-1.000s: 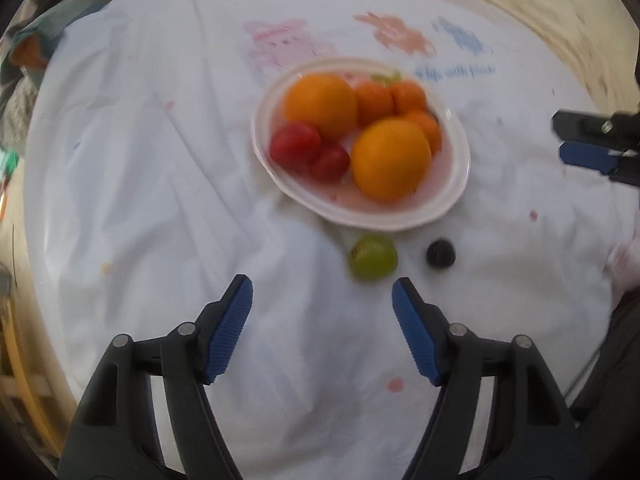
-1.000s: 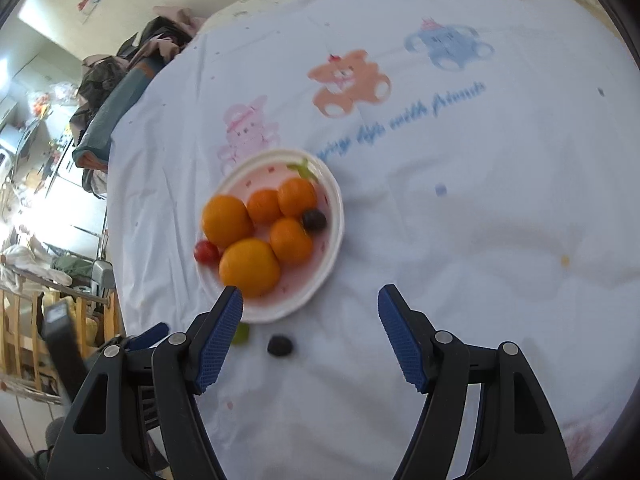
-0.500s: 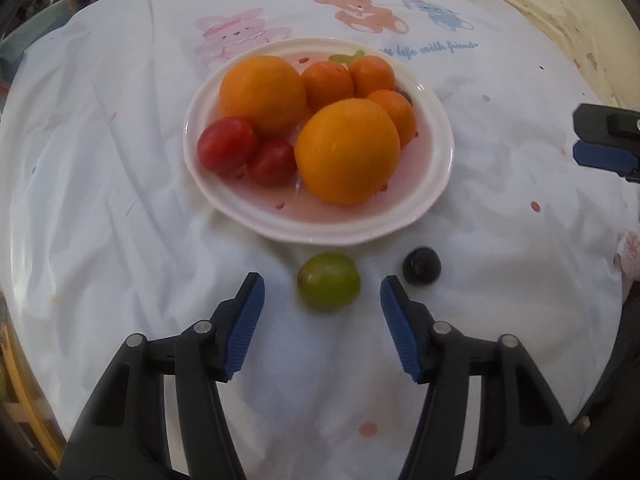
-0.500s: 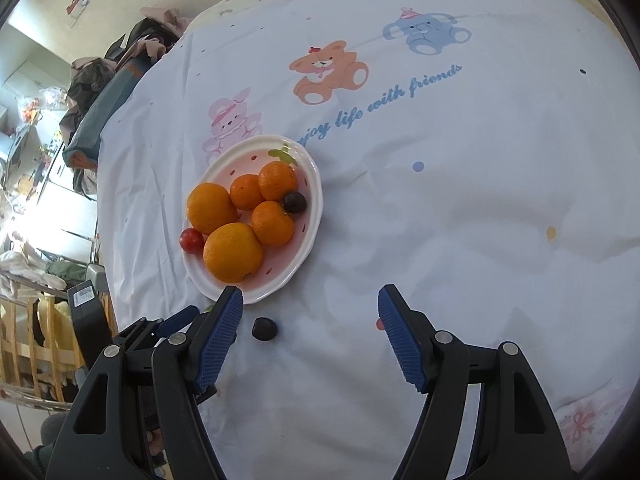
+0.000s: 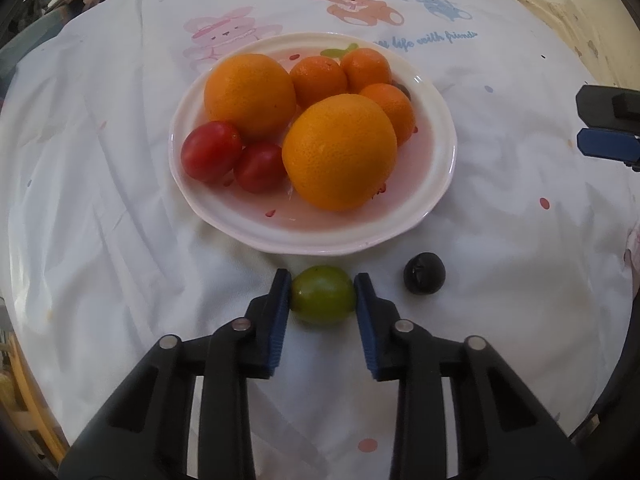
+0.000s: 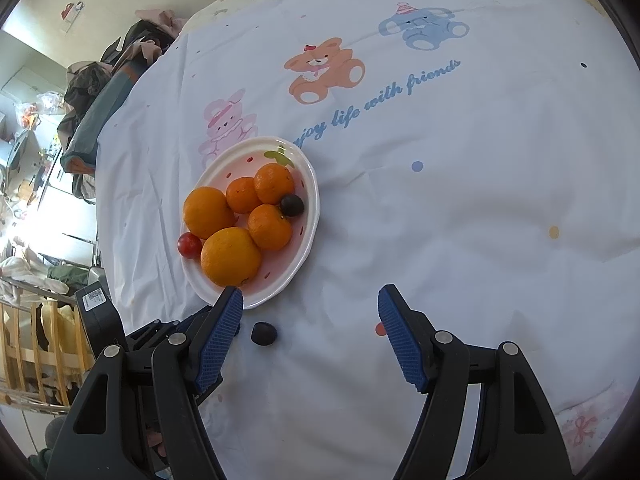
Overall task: Organize fruits
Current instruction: 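Move the left tool to the green tomato and grasp it, then grasp the second dark plum with the right tool while the left tool holds the green tomato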
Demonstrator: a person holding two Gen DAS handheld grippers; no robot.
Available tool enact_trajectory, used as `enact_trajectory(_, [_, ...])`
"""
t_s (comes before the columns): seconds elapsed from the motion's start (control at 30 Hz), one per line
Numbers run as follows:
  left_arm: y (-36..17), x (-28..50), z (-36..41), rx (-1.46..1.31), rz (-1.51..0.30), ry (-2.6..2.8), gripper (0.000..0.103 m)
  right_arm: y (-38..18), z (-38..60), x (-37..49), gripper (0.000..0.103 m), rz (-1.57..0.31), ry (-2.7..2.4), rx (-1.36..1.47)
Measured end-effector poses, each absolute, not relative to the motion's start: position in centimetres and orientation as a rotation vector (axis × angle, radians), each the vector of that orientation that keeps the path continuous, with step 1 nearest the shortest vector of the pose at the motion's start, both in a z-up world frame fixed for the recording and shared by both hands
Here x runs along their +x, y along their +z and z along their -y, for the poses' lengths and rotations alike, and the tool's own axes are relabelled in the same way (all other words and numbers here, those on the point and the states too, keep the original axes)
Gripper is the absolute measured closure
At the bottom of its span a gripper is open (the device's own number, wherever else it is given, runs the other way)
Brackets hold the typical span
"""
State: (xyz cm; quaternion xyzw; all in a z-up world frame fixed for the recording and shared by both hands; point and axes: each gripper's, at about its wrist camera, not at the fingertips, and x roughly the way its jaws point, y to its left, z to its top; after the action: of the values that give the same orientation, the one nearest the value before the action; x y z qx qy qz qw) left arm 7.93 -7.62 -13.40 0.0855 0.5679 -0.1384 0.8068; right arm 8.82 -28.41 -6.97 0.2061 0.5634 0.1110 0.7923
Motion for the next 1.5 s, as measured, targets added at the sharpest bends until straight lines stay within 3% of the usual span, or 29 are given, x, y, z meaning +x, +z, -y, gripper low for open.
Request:
enact_trajectory(0.2, [-11.4,6.9,7.0,0.128,-1.240,-0.307,0.076,-7.0,27.6,9.0,0.030,-1.221,0.260,0.423])
enact_trajectory(0.5, [-3.9,4.0,5.2,0.090,-1.166,-0.254,0.076,-7.4,25.1,9.0,0.030,-1.239,0.305,0.351])
enact_trajectory(0.7, [-2.0,2.9,1.7,0.023,-1.105,-0.126,0.076,-8.8,23.2,8.6,0.031,-1.284,0.348,0.291])
enact_trajectory(0.77, [-2.3,3.0,0.7,-0.007,-1.097,-0.099,0.076,-9.5,22.1,8.7,0.039,-1.316,0.381,0.261])
enact_trajectory(0.83, [-3.0,3.4,-0.2,-0.047,-1.109,-0.079,0.076,-10.2,21.1,8.8,0.055,-1.344,0.402,0.234])
enact_trajectory(0.9, [-3.8,3.6,-1.0,-0.063,-1.124,-0.054,0.076,-11.2,20.3,9.1,0.060,-1.382,0.420,0.227])
enact_trajectory(1.27, [-5.8,4.0,-3.1,-0.154,-1.184,-0.007,0.076,-15.1,17.5,10.7,0.066,-1.497,0.414,0.221])
enact_trajectory(1.33, [-5.9,4.0,-3.0,-0.155,-1.187,-0.007,0.076,-15.3,17.1,10.7,0.077,-1.498,0.412,0.191])
enact_trajectory(1.5, [-5.9,4.2,-2.8,-0.140,-1.182,-0.007,0.076,-15.1,17.0,10.3,0.077,-1.493,0.428,0.175])
